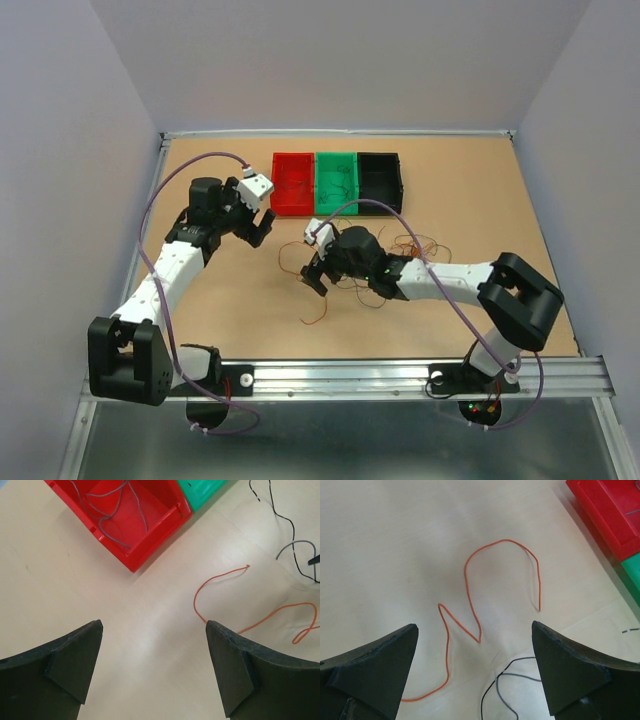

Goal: Untangle the cables

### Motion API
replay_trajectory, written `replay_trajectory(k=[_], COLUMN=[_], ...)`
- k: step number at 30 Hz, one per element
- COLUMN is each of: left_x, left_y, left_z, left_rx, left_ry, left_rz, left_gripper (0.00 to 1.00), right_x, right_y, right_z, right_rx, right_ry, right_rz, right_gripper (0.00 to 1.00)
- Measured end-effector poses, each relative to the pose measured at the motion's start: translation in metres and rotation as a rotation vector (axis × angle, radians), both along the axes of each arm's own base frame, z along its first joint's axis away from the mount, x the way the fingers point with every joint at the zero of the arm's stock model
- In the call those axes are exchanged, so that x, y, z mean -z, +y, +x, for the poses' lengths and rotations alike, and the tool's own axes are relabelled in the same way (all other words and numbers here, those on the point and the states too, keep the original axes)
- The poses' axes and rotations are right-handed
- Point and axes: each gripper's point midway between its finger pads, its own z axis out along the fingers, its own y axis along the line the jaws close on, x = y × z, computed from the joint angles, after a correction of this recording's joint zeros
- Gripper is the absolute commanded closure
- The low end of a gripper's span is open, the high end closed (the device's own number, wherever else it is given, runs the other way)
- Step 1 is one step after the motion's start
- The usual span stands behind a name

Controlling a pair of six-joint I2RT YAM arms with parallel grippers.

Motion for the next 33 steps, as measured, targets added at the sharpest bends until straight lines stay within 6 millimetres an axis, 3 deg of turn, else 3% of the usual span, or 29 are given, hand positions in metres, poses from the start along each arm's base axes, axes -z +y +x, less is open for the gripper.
replay_trajectory(k=[9, 12, 17, 21, 25, 26, 27, 28, 31, 33], left_x=[-0.011, -0.02, -0.022, -0.023, -0.022, -0.022, -0.022, -0.022, -0.022, -0.022], left_y=[0.002, 0.002, 0.001, 0.001, 0.001, 0.001, 0.001, 0.001, 0.0, 0.0], left_z=[0.0, -0.001, 0.0, 0.001, 0.0, 0.0, 0.0, 0.0, 0.0, 0.0], left_rx=[-0.004, -0.005, -0.004, -0.004, -0.002, -0.001, -0.001, 0.0, 0.002, 0.002], left_ry=[-0.063, -0.098, -0.111, -0.112, -0.11, -0.11, -0.111, -0.111, -0.11, -0.109], left_rz=[-0.056, -0.066, -0.07, -0.07, -0.071, -0.07, -0.071, -0.071, -0.072, -0.072], left_gripper=[0.04, 0.04, 0.04, 0.04, 0.04, 0.04, 0.04, 0.04, 0.04, 0.04], right_x=[0.029, 0.045, 0.052, 0.064, 0.077, 0.077, 0.077, 0.077, 0.077, 0.079], right_y=[0.027, 0.021, 0.019, 0.016, 0.014, 0.016, 0.017, 0.019, 0.022, 0.023], right_z=[0.032, 0.052, 0.083, 0.097, 0.101, 0.099, 0.097, 0.092, 0.08, 0.074], right_rx=[-0.011, 0.014, 0.023, 0.008, -0.019, -0.037, -0.047, -0.074, -0.127, -0.15], right_ry=[0.018, 0.05, 0.086, 0.127, 0.167, 0.174, 0.183, 0.196, 0.228, 0.245], right_rz=[-0.11, -0.147, -0.146, -0.144, -0.152, -0.145, -0.141, -0.134, -0.121, -0.119], right_gripper=[0.0, 0.0, 0.0, 0.01, 0.24, 0.38, 0.46, 0.65, 0.99, 0.99])
